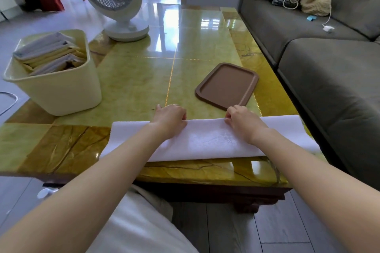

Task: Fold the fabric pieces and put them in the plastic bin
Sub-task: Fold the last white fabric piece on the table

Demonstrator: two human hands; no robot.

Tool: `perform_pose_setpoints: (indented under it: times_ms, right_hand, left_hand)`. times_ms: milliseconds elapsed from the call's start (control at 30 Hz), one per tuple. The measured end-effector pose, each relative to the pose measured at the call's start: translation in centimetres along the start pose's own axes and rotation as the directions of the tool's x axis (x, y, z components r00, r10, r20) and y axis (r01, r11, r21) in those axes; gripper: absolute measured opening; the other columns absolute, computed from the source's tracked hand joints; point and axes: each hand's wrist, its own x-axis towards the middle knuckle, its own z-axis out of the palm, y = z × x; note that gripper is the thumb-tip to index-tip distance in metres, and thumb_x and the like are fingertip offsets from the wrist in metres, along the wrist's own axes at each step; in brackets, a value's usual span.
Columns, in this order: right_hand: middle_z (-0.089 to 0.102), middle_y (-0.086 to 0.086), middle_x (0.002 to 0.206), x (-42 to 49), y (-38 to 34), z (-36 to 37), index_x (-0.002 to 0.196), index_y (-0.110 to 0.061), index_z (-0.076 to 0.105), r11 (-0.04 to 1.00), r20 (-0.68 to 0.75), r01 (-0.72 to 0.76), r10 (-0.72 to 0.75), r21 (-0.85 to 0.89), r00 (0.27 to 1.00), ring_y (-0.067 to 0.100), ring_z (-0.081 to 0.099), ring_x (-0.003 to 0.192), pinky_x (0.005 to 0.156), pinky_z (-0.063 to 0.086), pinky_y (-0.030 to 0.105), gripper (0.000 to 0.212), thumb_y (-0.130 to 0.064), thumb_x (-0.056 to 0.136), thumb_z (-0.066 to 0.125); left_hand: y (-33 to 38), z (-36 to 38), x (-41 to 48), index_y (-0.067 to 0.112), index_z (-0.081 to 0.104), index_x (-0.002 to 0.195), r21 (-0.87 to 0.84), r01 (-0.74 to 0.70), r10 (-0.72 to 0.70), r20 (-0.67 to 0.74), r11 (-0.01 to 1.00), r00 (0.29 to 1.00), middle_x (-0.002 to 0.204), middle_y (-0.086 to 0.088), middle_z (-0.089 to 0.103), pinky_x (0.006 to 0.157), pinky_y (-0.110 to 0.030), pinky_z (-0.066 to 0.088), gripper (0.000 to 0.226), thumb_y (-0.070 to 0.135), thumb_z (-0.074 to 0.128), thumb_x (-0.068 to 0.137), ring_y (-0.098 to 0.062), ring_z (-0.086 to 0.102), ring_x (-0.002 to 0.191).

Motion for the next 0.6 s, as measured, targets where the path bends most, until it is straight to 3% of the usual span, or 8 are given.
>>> perform_pose_setpoints:
  times_ms: [267, 400, 500, 600]
  right_hand:
    - [0.055, 0.009, 0.113, 0.0, -0.6, 0.5, 0.112, -0.009, 0.052, 0.998, -0.056, -0.026, 0.023, -0.048, 0.998, 0.024, 0.052, 0.101, 0.089, 0.045, 0.033, 0.019, -0.012, 0.098, 0.04]
    - [0.053, 0.009, 0.117, -0.3, -1.9, 0.2, 0.115, -0.01, 0.05, 0.992, -0.099, -0.054, 0.043, -0.112, 0.994, 0.025, 0.05, 0.106, 0.088, 0.042, 0.032, 0.028, 0.002, 0.091, 0.042]
    - [0.053, 0.007, 0.117, -1.1, -4.7, -0.1, 0.116, -0.011, 0.053, 0.998, -0.082, 0.053, -0.055, -0.025, 0.995, 0.026, 0.052, 0.105, 0.086, 0.044, 0.033, 0.032, 0.004, 0.09, 0.04]
    - [0.05, 0.005, 0.126, -2.5, -8.7, -0.1, 0.127, -0.014, 0.049, 0.97, -0.012, 0.2, -0.2, 0.136, 0.98, 0.023, 0.052, 0.112, 0.086, 0.045, 0.032, 0.032, -0.008, 0.097, 0.039]
  left_hand:
    - [-0.2, 0.1, 0.3, 0.016, 0.061, 0.101, -0.026, 0.011, -0.012, -0.039, 1.0, 0.999, 0.108, -0.002, 0.061, 0.098, -0.04, 0.029, 0.018, 0.015, 0.045, 0.093, -0.023, 0.055, 0.103]
    - [-0.1, 0.4, 0.3, 0.017, 0.059, 0.102, -0.036, 0.034, -0.036, -0.059, 0.999, 0.998, 0.111, -0.003, 0.056, 0.095, -0.038, 0.031, 0.014, 0.017, 0.047, 0.093, -0.023, 0.052, 0.106]
    - [0.0, 0.8, 0.2, 0.016, 0.056, 0.106, 0.023, 0.063, -0.061, -0.087, 0.998, 0.994, 0.116, -0.006, 0.05, 0.097, -0.04, 0.031, 0.015, 0.022, 0.05, 0.094, -0.025, 0.046, 0.114]
    - [-0.2, 0.8, -0.3, 0.016, 0.054, 0.113, 0.054, 0.067, -0.063, -0.076, 0.996, 0.995, 0.121, -0.007, 0.049, 0.098, -0.04, 0.032, 0.021, 0.025, 0.046, 0.096, -0.026, 0.044, 0.119]
